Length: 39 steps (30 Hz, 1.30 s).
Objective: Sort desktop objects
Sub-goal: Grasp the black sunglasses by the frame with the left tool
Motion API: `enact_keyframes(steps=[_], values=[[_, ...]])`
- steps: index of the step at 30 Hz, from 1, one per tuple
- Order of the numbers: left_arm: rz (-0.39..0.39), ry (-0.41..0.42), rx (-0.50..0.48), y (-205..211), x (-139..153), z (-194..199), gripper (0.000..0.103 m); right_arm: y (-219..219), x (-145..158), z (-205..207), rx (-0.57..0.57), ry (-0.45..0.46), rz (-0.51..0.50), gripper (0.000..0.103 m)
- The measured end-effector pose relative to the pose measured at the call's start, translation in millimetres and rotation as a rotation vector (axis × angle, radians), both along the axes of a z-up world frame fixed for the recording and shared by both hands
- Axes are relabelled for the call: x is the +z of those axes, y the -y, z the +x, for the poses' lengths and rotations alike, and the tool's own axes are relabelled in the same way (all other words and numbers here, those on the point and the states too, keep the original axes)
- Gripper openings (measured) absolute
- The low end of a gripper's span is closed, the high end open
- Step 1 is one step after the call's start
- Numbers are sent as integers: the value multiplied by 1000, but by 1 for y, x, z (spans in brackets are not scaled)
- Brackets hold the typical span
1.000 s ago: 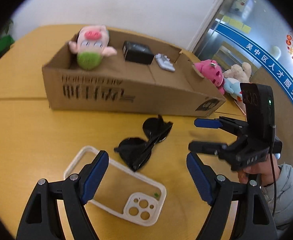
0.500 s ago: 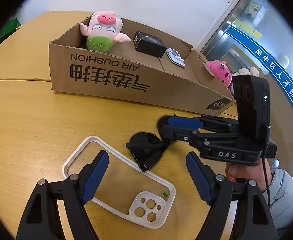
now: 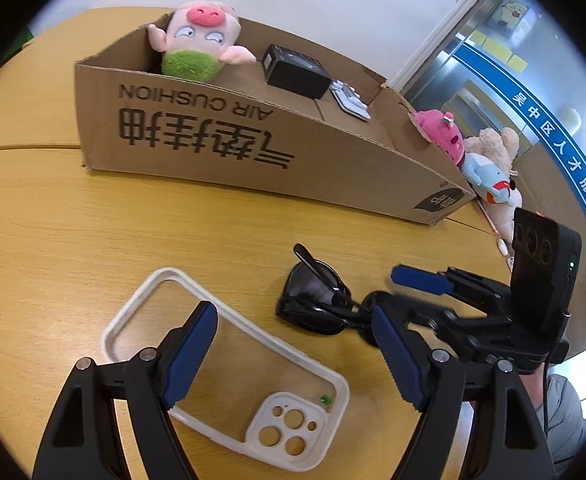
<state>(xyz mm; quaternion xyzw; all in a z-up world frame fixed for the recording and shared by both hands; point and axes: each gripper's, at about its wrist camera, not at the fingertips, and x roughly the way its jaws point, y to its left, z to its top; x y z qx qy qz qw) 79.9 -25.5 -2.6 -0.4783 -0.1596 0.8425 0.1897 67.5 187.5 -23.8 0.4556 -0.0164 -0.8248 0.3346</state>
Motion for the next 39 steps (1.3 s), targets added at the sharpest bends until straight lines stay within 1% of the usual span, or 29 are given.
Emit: enact_keyframes(steps=[2, 4, 5, 8, 9, 10, 11, 12, 13, 14, 15, 16, 17, 18, 19, 20, 21, 22, 24, 26, 32, 35, 39], values=[[24, 15, -21, -6, -2, -4, 79, -9, 0, 3, 40, 57, -31, 63], [46, 33, -41, -14, -5, -9, 79, -14, -3, 10, 64, 76, -10, 63], [47, 40, -47, -17, -6, -11, 79, -15, -4, 11, 65, 86, -17, 63], [47, 58, -64, -28, -11, -15, 79, -20, 0, 17, 46, 91, -91, 63], [56, 66, -68, -30, -12, -17, 79, -21, 3, 19, 46, 83, -110, 67], [69, 74, -70, -31, -13, -18, 79, -19, 6, 21, 55, 71, -123, 72], [82, 81, -71, -33, -14, -20, 79, -16, 7, 23, 64, 63, -119, 88], [90, 90, -72, -34, -16, -22, 78, -11, 5, 26, 74, 59, -100, 101], [91, 99, -74, -36, -18, -24, 78, -6, 2, 27, 78, 61, -72, 102], [86, 111, -76, -38, -20, -26, 74, 0, -4, 29, 90, 80, -58, 102], [79, 127, -76, -40, -23, -27, 62, 5, -8, 30, 105, 97, -56, 102], [77, 138, -77, -42, -25, -29, 55, 9, -11, 34, 112, 82, -46, 101], [70, 141, -79, -43, -26, -29, 46, 13, -11, 37, 107, 52, -21, 97], [71, 142, -84, -44, -27, -30, 43, 17, -13, 40, 100, 28, 7, 86], [78, 148, -92, -45, -28, -30, 42, 18, -14, 40, 83, 3, 35, 78], [83, 150, -97, -46, -29, -30, 41, 18, -15, 40, 64, -13, 49, 62], [83, 146, -95, -47, -29, -30, 41, 15, -16, 37, 44, -12, 43, 53], [82, 147, -96, -47, -29, -30, 41, 12, -18, 35, 35, -3, 26, 53], [78, 140, -90, -48, -28, -28, 39, 12, -19, 35, 33, -12, 32, 53], [75, 114, -85, -50, -24, -24, 39, 13, -20, 35, 22, -11, 30, 53], [95, 93, -91, -52, -18, -21, 37, 1, -22, 33, -17, 28, -66, 53], [99, 84, -92, -52, -15, -21, 37, 0, -21, 32, -25, 22, -79, 53], [124, 71, -93, -51, -10, -21, 37, -2, -15, 30, -35, 0, -106, 53]])
